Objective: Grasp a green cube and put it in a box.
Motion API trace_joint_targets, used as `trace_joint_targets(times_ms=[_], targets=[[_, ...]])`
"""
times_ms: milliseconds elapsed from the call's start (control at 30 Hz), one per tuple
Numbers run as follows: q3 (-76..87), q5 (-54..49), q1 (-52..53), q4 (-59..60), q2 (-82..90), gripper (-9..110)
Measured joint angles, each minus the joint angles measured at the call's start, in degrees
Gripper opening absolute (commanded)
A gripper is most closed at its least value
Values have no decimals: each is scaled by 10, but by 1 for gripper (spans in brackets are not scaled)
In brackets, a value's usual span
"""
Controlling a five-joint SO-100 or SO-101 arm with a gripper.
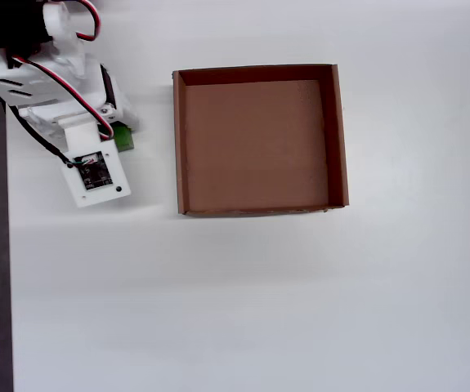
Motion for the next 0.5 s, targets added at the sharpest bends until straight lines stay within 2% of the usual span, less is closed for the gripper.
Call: trace_joint_targets(times_ms=[500], targets=[[0, 0, 0, -8, 0, 15]])
